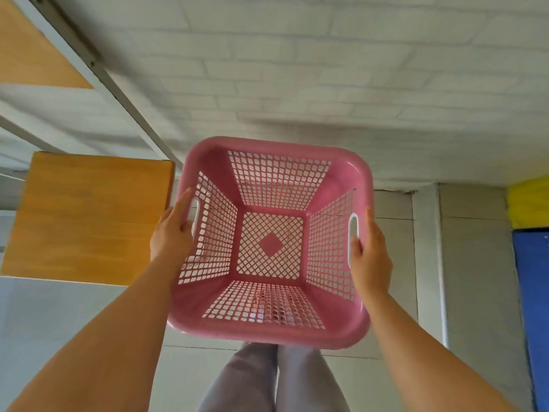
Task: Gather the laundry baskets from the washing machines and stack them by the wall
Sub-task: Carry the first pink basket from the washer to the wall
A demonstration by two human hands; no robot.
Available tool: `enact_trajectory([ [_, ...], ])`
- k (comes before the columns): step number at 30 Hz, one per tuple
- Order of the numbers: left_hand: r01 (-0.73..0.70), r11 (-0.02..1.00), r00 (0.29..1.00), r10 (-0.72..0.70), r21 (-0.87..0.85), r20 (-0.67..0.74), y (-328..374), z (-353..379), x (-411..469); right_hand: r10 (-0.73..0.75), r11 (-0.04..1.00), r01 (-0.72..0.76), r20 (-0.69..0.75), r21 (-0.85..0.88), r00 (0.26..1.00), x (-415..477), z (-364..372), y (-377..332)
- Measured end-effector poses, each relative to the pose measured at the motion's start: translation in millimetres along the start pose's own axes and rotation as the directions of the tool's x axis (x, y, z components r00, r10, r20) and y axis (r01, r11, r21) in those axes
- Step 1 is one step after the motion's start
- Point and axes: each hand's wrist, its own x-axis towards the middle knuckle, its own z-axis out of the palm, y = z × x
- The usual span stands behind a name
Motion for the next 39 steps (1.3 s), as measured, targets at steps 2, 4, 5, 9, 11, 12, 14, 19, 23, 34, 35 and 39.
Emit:
enact_trajectory([
  [2, 0.007, 1.0, 1.0, -0.007, -0.013, -0.017, -6.0, 16.1, 15.4, 0.008, 1.0, -0.008, -0.001, 0.006, 1.0, 12.8, 20.4, 3.0],
  [4, 0.007, 0.999, 0.999, -0.008, -0.036, -0.036, -13.3, 33.9, 29.1, 0.001, 1.0, -0.001, -0.017, 0.006, 1.0, 25.3, 41.1, 10.8],
  [5, 0.01, 0.999, 0.999, -0.012, -0.044, -0.047, -17.4, 43.1, 35.3, -0.005, 1.0, 0.006, -0.024, 0.001, 1.0, 31.6, 51.3, 15.0],
  [9, -0.006, 0.999, 0.998, 0.002, -0.053, -0.066, -34.3, 75.3, 57.6, -0.034, 0.999, 0.034, -0.025, -0.009, 0.999, 52.3, 89.5, 29.7],
  [11, -0.009, 0.998, 0.998, 0.005, -0.062, -0.068, -43.5, 88.1, 67.5, -0.061, 0.998, 0.061, -0.035, -0.012, 0.997, 60.1, 106.8, 35.0],
  [12, -0.005, 0.998, 0.998, 0.001, -0.059, -0.069, -47.5, 93.6, 72.4, -0.066, 0.998, 0.066, -0.043, -0.016, 0.997, 64.1, 114.2, 36.1],
  [14, 0.005, 0.998, 0.998, -0.009, -0.065, -0.066, -54.3, 102.9, 82.7, -0.056, 0.998, 0.055, -0.052, -0.021, 0.997, 71.5, 126.4, 36.7],
  [19, -0.012, 0.998, 0.999, 0.01, -0.058, -0.04, -66.4, 117.0, 105.5, -0.07, 0.997, 0.066, -0.089, -0.042, 0.994, 81.8, 146.2, 35.3],
  [23, -0.036, 0.999, 0.999, 0.036, -0.004, -0.032, -68.2, 121.7, 109.1, -0.072, 0.993, 0.065, -0.071, -0.1, 0.995, 82.0, 151.3, 38.5],
  [34, 0.037, 0.948, 0.992, -0.074, 0.315, 0.105, -50.6, 117.5, 92.2, -0.002, 0.938, 0.032, 0.086, -0.345, 0.996, 68.1, 122.6, 7.0],
  [35, 0.031, 0.947, 0.988, -0.077, 0.32, 0.131, -49.4, 114.0, 88.5, -0.006, 0.933, 0.045, 0.11, -0.358, 0.994, 62.9, 117.2, 3.6],
  [39, -0.053, 0.943, 0.975, -0.022, 0.328, 0.222, -35.9, 95.9, 64.8, -0.016, 0.92, 0.091, 0.195, -0.382, 0.981, 33.8, 88.1, -9.7],
])
